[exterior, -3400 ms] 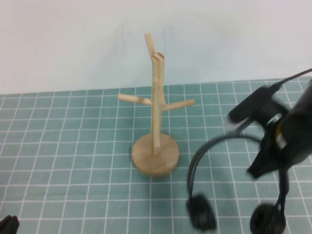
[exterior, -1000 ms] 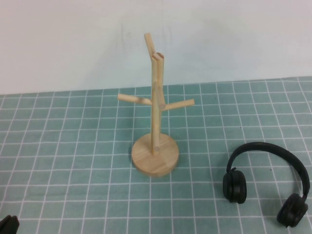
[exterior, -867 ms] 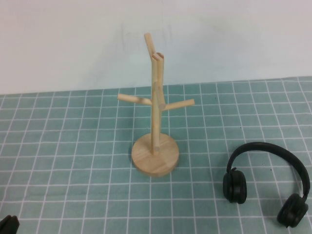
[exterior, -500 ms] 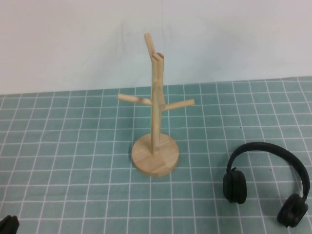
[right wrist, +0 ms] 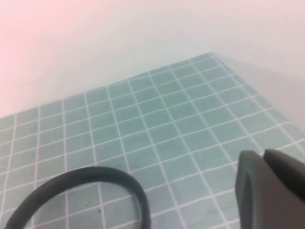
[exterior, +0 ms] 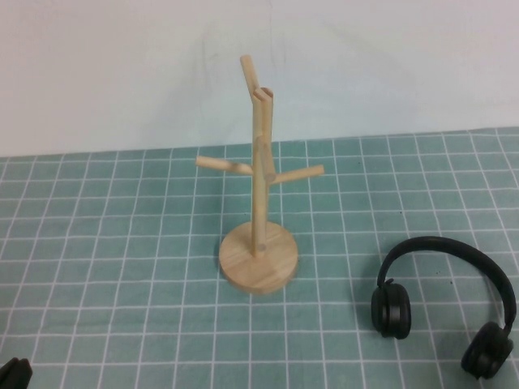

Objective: Take out the headphones from the headphone stand

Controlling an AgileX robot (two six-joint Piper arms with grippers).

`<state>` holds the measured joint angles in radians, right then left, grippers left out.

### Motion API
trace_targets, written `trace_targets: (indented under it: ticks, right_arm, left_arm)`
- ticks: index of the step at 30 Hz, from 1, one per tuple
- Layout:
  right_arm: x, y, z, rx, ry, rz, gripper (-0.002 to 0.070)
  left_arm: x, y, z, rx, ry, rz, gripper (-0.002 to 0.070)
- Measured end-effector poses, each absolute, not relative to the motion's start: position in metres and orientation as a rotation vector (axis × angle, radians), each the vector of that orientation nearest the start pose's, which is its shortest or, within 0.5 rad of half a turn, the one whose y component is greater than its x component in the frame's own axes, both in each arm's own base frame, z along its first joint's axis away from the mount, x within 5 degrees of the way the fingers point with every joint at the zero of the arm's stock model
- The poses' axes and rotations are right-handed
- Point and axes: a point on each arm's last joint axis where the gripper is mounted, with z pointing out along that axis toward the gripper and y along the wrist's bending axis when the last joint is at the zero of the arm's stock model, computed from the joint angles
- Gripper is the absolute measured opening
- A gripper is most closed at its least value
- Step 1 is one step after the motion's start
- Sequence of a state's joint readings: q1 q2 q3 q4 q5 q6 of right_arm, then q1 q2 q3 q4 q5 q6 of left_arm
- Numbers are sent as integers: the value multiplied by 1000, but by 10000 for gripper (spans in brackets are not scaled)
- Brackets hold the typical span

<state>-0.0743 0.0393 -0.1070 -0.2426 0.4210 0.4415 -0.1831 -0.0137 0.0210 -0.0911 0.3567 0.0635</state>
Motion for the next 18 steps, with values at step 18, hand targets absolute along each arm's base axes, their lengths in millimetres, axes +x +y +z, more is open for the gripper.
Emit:
trace_targets:
  ticks: [18]
  right_arm:
    - [52, -9, 171, 112, 1882, -108, -6]
  left_arm:
    - [51, -12, 175, 171, 1842, -172, -6]
